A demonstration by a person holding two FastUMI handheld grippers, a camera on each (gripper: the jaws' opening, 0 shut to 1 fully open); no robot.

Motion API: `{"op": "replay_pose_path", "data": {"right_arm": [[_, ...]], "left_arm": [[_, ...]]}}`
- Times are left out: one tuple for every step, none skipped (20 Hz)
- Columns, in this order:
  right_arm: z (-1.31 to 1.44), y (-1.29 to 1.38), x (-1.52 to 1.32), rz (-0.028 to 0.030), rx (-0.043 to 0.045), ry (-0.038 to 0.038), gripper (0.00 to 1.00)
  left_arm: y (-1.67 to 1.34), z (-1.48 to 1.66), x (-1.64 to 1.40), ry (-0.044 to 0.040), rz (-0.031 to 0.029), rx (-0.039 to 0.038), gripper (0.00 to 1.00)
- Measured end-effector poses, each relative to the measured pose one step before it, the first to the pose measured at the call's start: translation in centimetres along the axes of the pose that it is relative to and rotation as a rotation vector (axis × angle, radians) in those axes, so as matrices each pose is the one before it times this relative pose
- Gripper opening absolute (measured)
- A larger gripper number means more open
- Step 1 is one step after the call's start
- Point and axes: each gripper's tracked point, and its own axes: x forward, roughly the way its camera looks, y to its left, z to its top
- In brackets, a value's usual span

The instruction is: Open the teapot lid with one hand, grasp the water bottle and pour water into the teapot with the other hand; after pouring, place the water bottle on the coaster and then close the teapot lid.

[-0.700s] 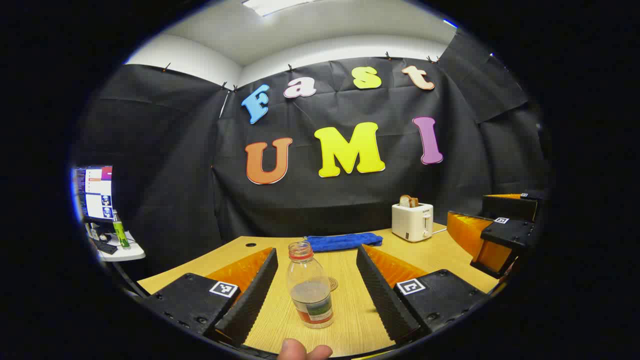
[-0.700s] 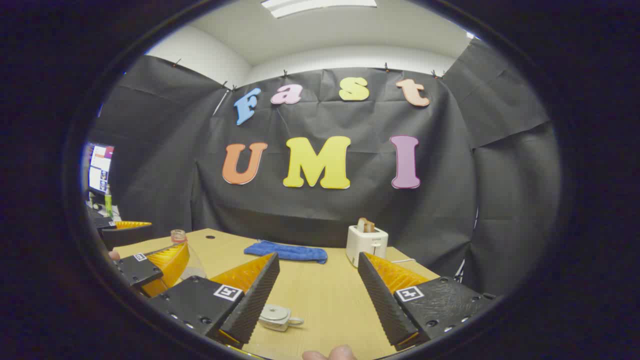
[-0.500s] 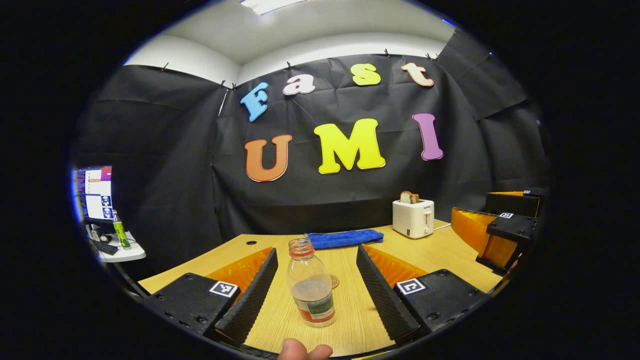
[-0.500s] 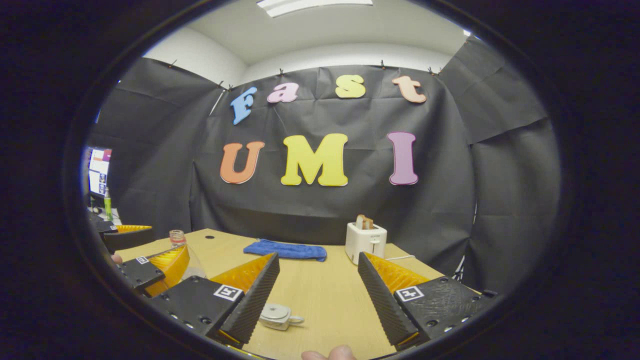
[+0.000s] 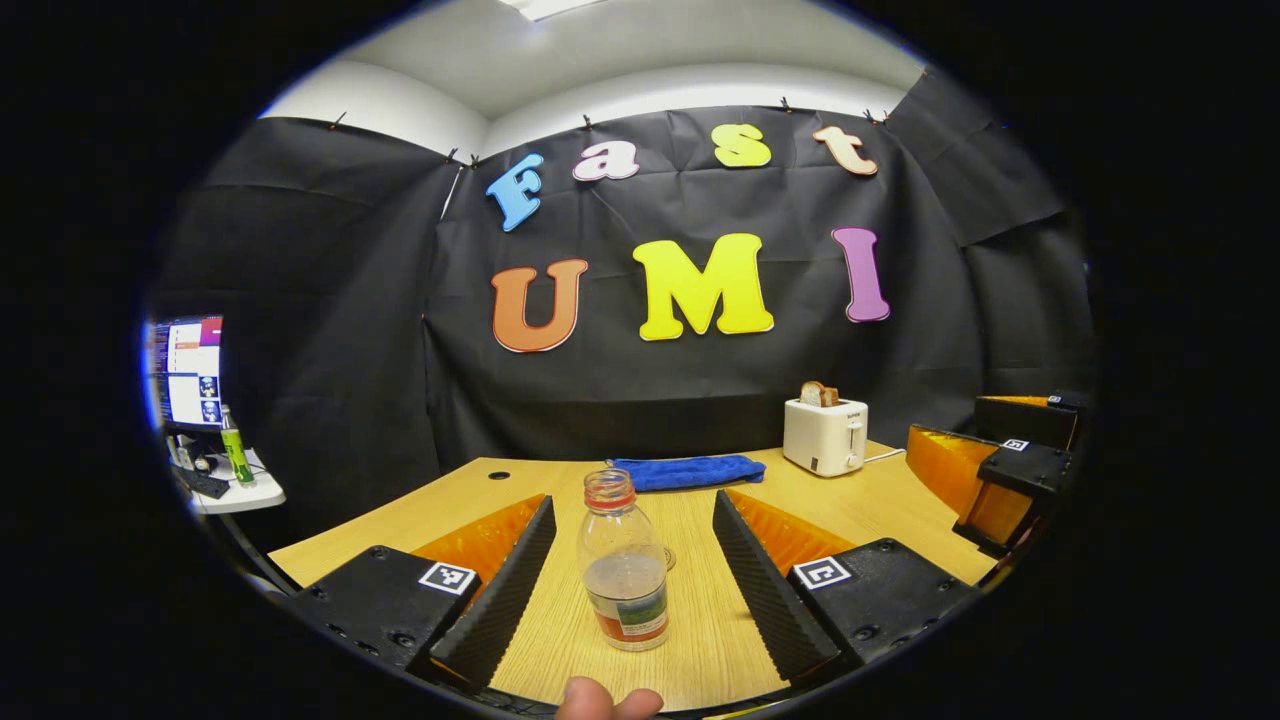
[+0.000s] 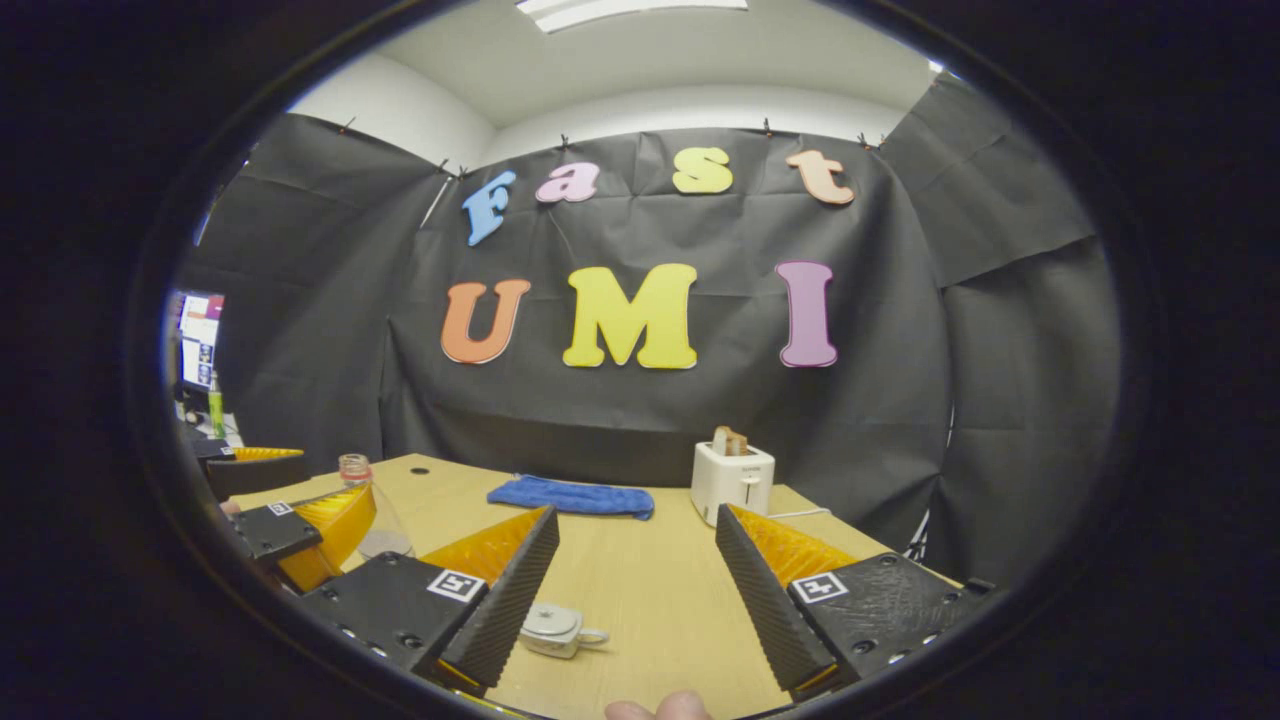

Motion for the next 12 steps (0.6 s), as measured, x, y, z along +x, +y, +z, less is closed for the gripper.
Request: {"op": "replay_pose_path", "data": {"right_arm": [[-0.096,0.053,-0.002,0.00234,-0.00135,0.00198,0.95],[-0.138,0.198,0.139,0.00264,-0.00127,0.00301,0.95],[-0.028,0.191,0.045,0.00346,-0.0008,0.00197,0.95],[-0.249,0.136,0.016,0.00192,-0.00055,0.00234,0.95],[-0.25,0.163,0.127,0.00472,-0.00081,0.00457,0.97],[-0.431,0.382,0.152,0.00805,0.00008,0.00675,0.95],[-0.61,0.321,0.182,0.00729,0.0014,0.01368,0.95],[-0.908,0.308,0.341,0.00544,0.00017,0.01687,0.95],[-0.755,0.373,0.338,0.00988,0.00274,0.01567,0.95],[-0.689,0.464,0.351,0.00989,0.00819,0.01639,0.95],[-0.756,0.384,0.356,0.00869,0.01101,0.01589,0.97],[-0.811,0.241,0.459,0.00515,0.00918,0.01624,0.97]], "left_arm": [[0.008,0.034,-0.008,0.0007,0.00079,-0.0002,0.99],[-0.019,0.025,0.013,-0.00015,0.00034,-0.00084,0.99],[0.126,-0.078,-0.071,0.00117,-0.0012,-0.001,0.99],[0.011,0.021,-0.009,0.00211,-0.00118,-0.00074,0.99],[0.114,-0.046,0.023,0.00081,0.00039,-0.00158,0.99],[0.054,0.031,-0.026,0.00179,0.00037,-0.00144,0.99],[0.026,-0.018,-0.041,0.00132,0.0021,0.0004,0.99],[0.194,-0.039,0.117,0.00169,0.00501,0.00215,0.99],[0.364,-0.082,0.076,0.00274,0.00549,0.00143,0.99],[0.304,-0.004,0.11,0.0018,0.00669,-0.00004,0.99],[0.256,0.017,-0.025,0.00104,0.009,-0.00228,0.99],[0.19,-0.111,0.007,0.0053,0.00585,0.00041,0.99]]}}
